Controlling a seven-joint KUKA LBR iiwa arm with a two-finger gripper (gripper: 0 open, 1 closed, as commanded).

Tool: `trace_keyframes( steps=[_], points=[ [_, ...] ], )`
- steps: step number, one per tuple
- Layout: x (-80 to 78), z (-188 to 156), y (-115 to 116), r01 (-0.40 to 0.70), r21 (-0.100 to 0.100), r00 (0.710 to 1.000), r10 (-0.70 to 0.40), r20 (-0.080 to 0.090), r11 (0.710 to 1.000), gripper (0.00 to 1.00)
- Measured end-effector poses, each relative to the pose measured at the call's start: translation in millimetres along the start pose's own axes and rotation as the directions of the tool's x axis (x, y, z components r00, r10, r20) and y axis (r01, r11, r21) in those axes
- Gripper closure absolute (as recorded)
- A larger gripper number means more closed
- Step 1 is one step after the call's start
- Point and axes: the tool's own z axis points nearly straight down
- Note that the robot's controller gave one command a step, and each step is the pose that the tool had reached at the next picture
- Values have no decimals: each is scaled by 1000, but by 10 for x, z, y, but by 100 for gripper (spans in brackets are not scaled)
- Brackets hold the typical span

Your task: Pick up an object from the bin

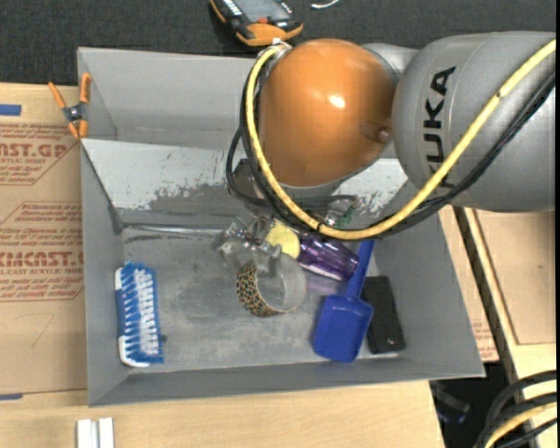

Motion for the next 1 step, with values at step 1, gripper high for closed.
trace_keyframes(
  steps=[1],
  points=[
    [35, -293, -71, -13, 7, 1000, 13, 10, 1000, 100]
  ],
)
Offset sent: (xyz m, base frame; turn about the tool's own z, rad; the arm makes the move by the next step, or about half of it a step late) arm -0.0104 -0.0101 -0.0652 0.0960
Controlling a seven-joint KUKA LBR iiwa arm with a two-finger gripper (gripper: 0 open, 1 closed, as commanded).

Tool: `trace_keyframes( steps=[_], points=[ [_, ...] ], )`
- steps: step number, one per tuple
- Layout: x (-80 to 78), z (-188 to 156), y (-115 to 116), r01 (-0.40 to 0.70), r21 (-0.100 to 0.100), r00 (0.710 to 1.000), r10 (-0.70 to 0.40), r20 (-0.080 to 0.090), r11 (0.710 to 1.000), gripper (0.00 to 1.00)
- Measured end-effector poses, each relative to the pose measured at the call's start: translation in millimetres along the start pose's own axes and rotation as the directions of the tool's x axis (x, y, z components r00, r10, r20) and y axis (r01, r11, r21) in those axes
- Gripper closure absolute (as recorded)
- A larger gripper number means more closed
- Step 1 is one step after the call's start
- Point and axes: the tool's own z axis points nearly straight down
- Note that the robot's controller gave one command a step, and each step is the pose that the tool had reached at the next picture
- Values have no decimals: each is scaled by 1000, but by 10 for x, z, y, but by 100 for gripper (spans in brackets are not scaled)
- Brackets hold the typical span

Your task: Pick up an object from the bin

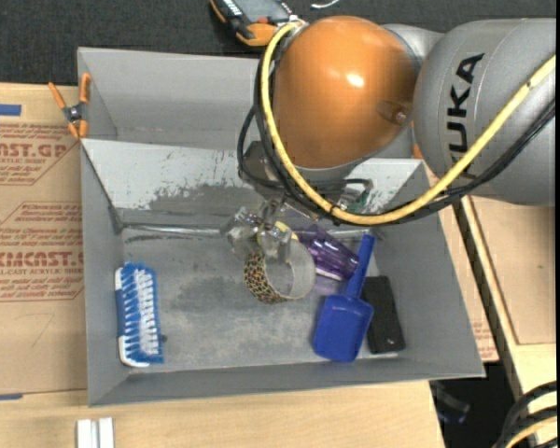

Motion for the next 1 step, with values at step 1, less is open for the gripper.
trace_keyframes(
  steps=[1],
  points=[
    [117, 980, 111, -83, -6, 997, 83, -5, 996, 100]
  ],
)
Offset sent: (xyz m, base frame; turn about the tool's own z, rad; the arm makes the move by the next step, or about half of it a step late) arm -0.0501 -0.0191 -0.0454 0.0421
